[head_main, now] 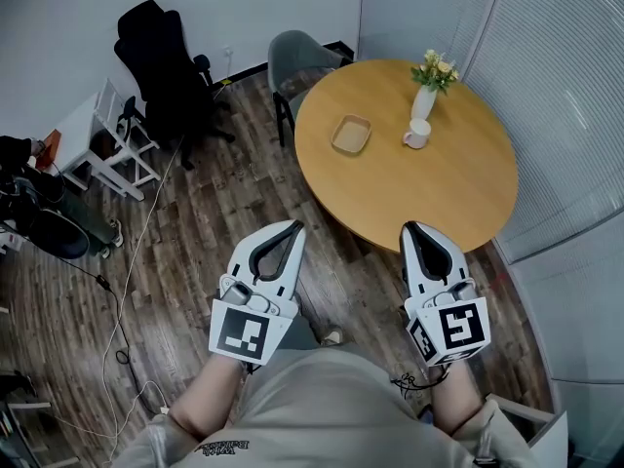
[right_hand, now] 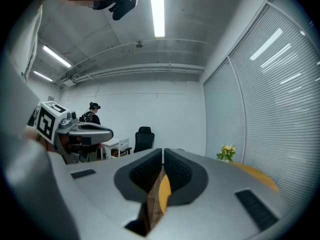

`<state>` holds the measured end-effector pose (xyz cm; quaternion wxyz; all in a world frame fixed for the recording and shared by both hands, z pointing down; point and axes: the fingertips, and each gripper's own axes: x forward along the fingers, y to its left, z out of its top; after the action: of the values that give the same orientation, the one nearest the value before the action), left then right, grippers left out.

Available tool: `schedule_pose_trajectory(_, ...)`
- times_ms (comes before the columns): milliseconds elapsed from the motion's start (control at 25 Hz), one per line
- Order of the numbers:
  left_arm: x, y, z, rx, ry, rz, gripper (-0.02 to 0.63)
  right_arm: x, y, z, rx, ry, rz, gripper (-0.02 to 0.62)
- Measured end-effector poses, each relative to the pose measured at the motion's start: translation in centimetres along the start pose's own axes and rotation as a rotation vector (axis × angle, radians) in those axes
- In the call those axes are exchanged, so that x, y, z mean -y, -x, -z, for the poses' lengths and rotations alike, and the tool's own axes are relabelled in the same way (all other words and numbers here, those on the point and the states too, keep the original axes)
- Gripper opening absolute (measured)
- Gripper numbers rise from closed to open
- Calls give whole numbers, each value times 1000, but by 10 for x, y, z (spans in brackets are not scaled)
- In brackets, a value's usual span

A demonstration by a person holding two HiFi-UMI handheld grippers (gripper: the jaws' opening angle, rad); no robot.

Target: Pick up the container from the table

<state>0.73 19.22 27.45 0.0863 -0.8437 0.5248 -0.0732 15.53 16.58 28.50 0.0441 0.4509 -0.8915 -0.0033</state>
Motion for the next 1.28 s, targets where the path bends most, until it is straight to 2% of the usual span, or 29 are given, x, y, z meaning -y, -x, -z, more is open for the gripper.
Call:
schedule_pose_trajectory(280, -8, -2, 3, -1, 4, -15, 20, -1, -11, 0, 6, 6, -15, 34)
schedule_pose_trajectory(640, -33, -29, 19, 4, 22, -9, 20, 11, -44, 11, -20, 5, 3, 34)
schedule_pose_trajectory(960, -74, -69, 32, 2, -16, 15, 20, 25, -97, 11, -44, 10, 29, 34)
schedule_pose_trajectory(1280, -137, -120, 46, 4, 34, 46, 20, 41, -171, 7, -75, 11, 70, 34)
